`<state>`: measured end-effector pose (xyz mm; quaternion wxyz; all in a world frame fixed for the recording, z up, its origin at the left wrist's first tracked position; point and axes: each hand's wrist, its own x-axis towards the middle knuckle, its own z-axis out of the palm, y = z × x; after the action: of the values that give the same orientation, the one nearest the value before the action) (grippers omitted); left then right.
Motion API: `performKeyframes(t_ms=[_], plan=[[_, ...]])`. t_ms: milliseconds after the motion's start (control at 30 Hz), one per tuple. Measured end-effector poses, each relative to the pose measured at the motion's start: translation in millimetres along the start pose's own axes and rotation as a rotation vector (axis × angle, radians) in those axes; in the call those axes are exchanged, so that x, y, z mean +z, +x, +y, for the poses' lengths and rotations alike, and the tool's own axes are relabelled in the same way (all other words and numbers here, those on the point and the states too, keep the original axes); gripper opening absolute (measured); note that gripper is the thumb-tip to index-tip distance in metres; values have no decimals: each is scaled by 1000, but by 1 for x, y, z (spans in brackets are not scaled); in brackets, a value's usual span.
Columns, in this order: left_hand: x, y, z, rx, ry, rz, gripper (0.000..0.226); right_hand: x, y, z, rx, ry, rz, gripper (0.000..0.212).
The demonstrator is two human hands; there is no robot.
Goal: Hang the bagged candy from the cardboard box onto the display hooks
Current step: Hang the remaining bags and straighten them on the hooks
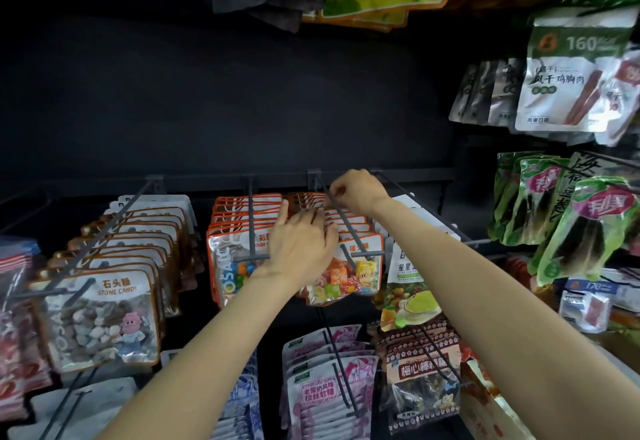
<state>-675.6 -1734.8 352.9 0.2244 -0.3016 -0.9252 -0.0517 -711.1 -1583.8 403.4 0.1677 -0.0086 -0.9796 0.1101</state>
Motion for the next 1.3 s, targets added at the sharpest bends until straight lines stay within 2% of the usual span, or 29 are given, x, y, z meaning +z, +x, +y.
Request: performKeyframes(t_ms=[100,200,333,567,667,800,900,1000,1133,1300], plan=[[-1,0,2,9,5,-3,57,4,6,2,10,-13,14,27],[-3,0,1,11,4,8,70,5,9,1,10,-43,44,37],[-3,0,1,2,-15,0,59,7,10,-1,4,-73,78,26],[1,2,-1,17,-16,63,95,4,10,6,18,23,92,18],[3,2,-2,16,-19,77,90,-2,15,15,19,97,108,14],[2,4,-2,11,-36,70,91,6,21,14,-2,76,44,16],[2,4,-2,14,-39,68,83,11,26,13,18,77,31,20],[2,4,-3,19,-35,80,94,12,30,11,18,68,39,25],[1,3,-4,23,-39,75,96,9,33,14,8,77,29,26],[0,3,-4,24,-41,67,98,6,38,18,18,114,41,18]])
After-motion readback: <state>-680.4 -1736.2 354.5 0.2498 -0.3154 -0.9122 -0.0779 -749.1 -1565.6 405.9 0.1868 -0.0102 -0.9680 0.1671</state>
